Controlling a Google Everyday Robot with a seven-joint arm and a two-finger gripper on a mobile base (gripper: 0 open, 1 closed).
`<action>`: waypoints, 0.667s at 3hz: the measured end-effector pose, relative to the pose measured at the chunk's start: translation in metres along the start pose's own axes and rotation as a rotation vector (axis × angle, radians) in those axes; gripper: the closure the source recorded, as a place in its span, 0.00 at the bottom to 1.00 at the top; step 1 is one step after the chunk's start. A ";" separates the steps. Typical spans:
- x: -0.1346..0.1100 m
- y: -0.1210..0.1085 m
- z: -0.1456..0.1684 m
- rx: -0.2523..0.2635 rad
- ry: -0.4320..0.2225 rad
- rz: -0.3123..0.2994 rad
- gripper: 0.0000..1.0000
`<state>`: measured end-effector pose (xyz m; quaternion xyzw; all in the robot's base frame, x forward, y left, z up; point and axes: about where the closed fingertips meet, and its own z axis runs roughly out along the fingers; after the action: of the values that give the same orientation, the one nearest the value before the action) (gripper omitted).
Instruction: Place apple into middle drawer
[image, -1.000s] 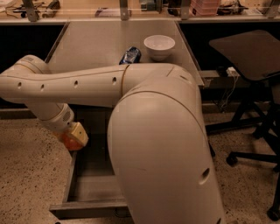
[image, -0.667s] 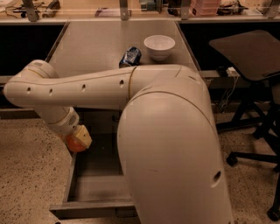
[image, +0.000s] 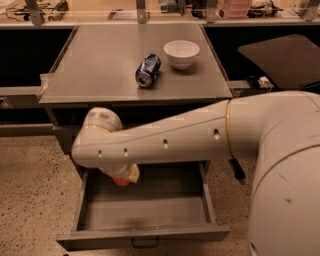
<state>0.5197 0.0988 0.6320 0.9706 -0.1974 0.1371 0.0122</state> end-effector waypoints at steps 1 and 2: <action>-0.014 0.017 0.020 0.015 -0.014 -0.036 1.00; -0.013 0.016 0.018 0.092 -0.038 -0.071 1.00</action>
Offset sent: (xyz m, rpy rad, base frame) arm -0.0115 -0.0057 -0.0160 0.1800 -0.0058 0.1664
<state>0.5064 0.0880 0.6106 0.9789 -0.1566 0.1272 -0.0311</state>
